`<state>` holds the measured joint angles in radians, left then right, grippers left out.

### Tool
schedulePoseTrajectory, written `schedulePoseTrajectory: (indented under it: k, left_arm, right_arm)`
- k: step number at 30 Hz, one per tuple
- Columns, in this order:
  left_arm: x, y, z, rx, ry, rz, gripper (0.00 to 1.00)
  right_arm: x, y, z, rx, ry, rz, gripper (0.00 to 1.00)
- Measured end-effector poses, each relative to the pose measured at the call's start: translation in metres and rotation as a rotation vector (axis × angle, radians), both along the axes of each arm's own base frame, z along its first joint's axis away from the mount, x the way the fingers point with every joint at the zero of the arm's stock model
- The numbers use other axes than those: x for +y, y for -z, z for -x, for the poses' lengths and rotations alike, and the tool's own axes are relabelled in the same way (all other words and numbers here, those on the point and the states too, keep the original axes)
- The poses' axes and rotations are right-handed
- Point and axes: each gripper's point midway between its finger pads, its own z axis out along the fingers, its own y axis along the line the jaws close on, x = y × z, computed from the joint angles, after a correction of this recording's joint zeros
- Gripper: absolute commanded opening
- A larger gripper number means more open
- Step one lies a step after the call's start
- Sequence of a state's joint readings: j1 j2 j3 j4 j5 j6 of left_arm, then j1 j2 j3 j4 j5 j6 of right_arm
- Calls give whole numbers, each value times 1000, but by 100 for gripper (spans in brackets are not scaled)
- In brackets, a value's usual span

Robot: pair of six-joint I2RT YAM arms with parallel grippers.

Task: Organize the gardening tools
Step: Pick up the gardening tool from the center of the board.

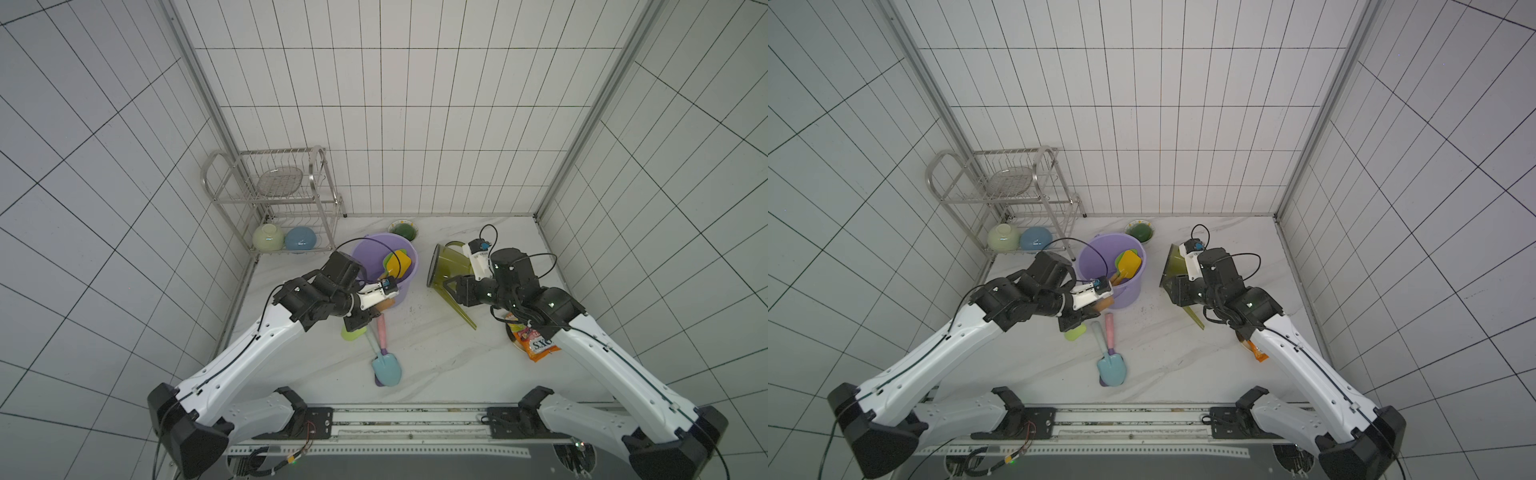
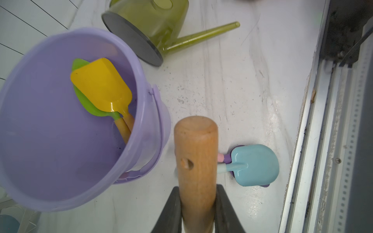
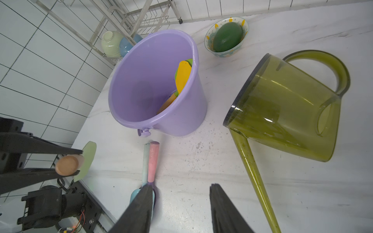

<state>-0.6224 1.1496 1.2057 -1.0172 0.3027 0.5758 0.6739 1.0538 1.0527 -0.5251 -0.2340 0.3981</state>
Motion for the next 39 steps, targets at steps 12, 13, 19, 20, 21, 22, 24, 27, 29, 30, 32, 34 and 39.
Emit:
schedulePoseTrajectory:
  k: [12, 13, 19, 20, 21, 22, 24, 27, 29, 30, 32, 34, 39]
  left_arm:
    - [-5, -102, -20, -25, -58, 351, 3]
    - [-5, -110, -25, -28, -74, 385, 3]
    - [1, -145, -53, -21, -176, 560, 3]
    - [2, -149, -58, -19, -192, 586, 3]
    - [2, -151, -61, -15, -205, 607, 3]
    - [2, -153, -64, -10, -215, 628, 3]
    - [2, -154, -70, 11, -236, 671, 3]
    - [1, -152, -78, 57, -262, 732, 4]
    - [1, -150, -84, 85, -279, 764, 3]
    - [1, -149, -86, 95, -284, 776, 3]
    - [0, -149, -88, 108, -290, 796, 3]
    - [0, -151, -89, 108, -291, 813, 3]
    - [-1, -147, -93, 108, -293, 835, 3]
  right_arm:
    - [34, 2, 14, 97, -96, -256, 51]
    - [35, 1, 15, 102, -91, -278, 51]
    - [39, -14, 19, 126, -45, -477, 56]
    - [40, -15, 19, 135, -32, -509, 56]
    - [41, -16, 18, 150, -14, -543, 57]
    - [42, -16, 17, 165, 4, -573, 57]
    - [43, -17, 14, 199, 49, -636, 58]
    - [46, -19, 10, 264, 116, -744, 63]
    - [49, -21, 7, 309, 157, -815, 66]
    - [51, -22, 6, 341, 176, -855, 68]
    - [55, -21, 3, 405, 219, -929, 69]
    - [60, -20, 1, 482, 257, -1000, 69]
    - [78, -11, -6, 666, 337, -1140, 68]
